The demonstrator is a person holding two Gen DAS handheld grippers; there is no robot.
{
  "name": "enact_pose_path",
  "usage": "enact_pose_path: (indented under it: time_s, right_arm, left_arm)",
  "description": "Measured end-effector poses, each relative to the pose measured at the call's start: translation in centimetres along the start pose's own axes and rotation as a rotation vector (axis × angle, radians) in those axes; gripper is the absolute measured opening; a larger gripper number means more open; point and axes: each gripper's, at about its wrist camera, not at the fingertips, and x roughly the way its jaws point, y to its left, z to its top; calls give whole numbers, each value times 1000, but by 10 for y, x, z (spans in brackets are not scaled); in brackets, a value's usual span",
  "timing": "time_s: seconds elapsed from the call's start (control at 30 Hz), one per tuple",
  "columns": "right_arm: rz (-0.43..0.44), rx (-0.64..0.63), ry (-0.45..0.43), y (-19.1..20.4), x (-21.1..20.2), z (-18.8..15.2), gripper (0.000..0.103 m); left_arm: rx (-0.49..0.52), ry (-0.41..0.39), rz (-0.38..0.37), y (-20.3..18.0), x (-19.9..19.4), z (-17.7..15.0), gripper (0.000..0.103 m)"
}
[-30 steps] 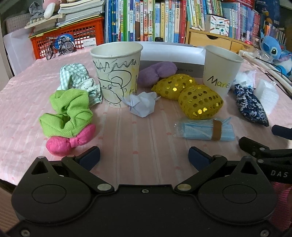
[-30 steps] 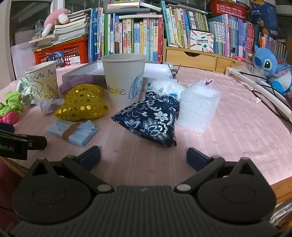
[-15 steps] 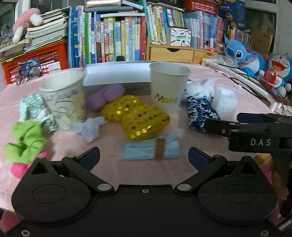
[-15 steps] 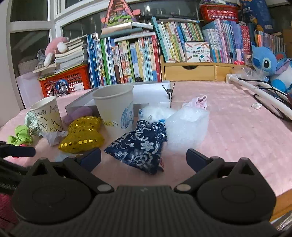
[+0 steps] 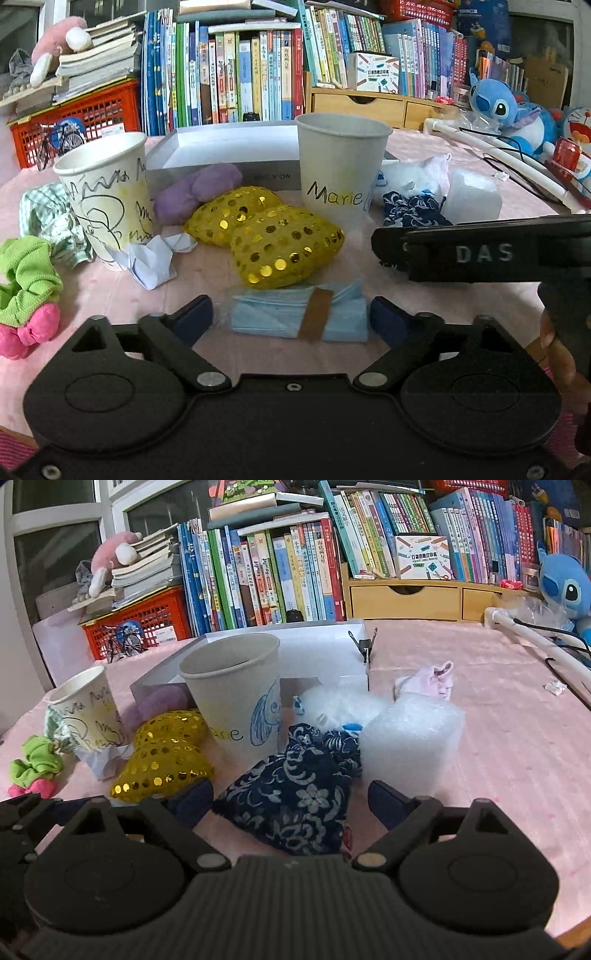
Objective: Organize soft objects
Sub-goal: 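Reach the right gripper to the navy floral pouch and close on it, then carry the navy pouch into the white tray and open the right gripper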
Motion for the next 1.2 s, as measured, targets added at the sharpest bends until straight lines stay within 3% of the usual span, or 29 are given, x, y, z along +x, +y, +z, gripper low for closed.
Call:
enact_pose_path:
  time_s: [0.3, 0.7, 1.03, 1.2]
  right_arm:
    - [22, 16, 7, 4, 1, -4, 67]
    - [52, -22, -101, 8, -40, 8, 65]
    - [73, -10, -179, -3, -57, 48, 65]
    - [95, -16, -186, -13, -52, 83, 65]
  left_arm:
    - [38, -9, -8, -2, -13, -4, 79]
    - [109, -96, -74, 5, -63, 16, 78]
    - [78, -153, -140, 38, -77, 92, 78]
    - [16, -124, -175, 57, -65, 149, 78]
